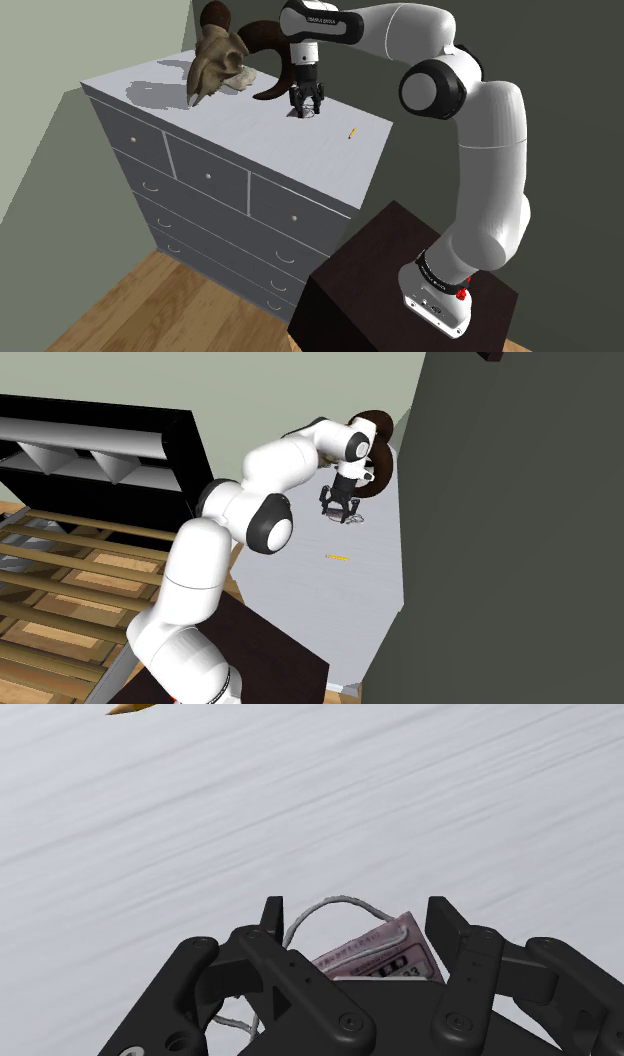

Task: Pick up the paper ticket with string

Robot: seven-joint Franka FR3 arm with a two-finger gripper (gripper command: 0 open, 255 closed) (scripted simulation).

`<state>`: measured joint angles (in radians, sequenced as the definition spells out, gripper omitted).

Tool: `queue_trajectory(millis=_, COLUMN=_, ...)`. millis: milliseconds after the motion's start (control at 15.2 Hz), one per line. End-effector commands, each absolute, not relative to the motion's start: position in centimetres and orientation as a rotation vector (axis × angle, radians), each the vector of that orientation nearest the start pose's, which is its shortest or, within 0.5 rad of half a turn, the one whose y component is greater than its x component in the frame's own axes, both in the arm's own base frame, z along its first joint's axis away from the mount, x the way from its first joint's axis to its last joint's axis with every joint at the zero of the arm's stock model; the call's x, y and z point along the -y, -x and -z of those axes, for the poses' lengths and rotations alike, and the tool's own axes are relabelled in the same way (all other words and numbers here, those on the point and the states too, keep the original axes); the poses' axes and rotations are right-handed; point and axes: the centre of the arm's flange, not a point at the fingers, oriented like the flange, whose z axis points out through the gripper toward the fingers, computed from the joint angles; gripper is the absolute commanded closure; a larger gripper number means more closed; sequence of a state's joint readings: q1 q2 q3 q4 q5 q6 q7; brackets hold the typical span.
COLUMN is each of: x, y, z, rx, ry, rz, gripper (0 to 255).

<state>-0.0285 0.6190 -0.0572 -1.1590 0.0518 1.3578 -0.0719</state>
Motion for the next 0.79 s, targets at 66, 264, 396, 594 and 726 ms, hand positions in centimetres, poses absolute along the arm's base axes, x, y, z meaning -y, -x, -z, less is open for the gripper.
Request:
queue_trajectory(millis=66, x=4.2, y=-67.9, z=-42.7, rx=-0.015, ry=3.025, rz=-0.64, gripper=255)
queue_trajectory(millis=264, x=4.2, y=-67.9, z=-44.2, rx=-0.015, ry=3.025, rz=-0.64, gripper=255)
queue_trajectory(millis=396, x=4.2, y=-67.9, z=-45.3, rx=-0.015, ry=3.025, rz=-0.64, gripper=255)
queue_trajectory(millis=594, x=4.2, y=-67.9, z=-46.9, rx=-0.015, ry=3.025, rz=-0.64, gripper=255)
queue_trajectory(millis=726, x=4.2, y=-67.9, z=-47.0, rx=-0.015, ry=3.025, rz=-0.64, gripper=255)
